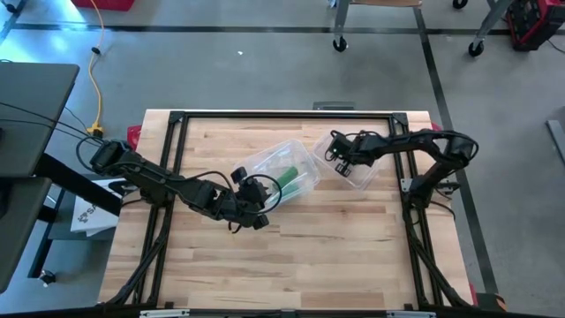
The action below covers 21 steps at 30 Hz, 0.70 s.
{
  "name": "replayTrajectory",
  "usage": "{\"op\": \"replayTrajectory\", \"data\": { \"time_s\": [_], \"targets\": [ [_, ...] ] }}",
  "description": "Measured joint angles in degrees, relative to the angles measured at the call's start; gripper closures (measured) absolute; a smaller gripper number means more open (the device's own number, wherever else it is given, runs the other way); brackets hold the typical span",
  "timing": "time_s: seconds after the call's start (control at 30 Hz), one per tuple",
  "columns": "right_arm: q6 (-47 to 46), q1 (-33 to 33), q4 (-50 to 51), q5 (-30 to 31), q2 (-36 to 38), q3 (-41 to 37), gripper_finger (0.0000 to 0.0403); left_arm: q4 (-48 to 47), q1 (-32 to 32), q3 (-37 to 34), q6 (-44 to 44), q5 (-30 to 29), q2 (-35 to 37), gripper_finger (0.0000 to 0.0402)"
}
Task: Roll bandage
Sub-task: Close the transparent bin
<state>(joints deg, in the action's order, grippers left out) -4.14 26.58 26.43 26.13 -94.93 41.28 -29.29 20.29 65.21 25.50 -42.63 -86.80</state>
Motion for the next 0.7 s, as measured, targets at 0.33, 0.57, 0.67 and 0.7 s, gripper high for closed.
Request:
{"op": "replayTrajectory", "data": {
  "time_s": [0.33, 0.57, 0.67, 0.7],
  "targets": [
    [-6.4, -6.4, 9.7, 6.9, 11.3, -0.3, 0.0401, 0.0, 0.0, 0.0, 0.0, 0.0, 0.0, 0.0317],
    [-7.5, -10.1, 13.2, 12.0, 23.5, -0.2, 0.0402, 0.1, 0.0, 0.0, -0.1, 0.0, 0.0, 0.0317],
    [-5.0, -9.2, 11.9, 4.4, 26.8, -0.2, 0.0402, 0.3, 0.0, 0.0, -0.1, 0.0, 0.0, 0.0316],
    [-4.4, -8.1, 12.0, 2.1, 27.1, -0.2, 0.0402, 0.4, 0.0, 0.0, -0.1, 0.0, 0.0, 0.0316]
  ]
}}
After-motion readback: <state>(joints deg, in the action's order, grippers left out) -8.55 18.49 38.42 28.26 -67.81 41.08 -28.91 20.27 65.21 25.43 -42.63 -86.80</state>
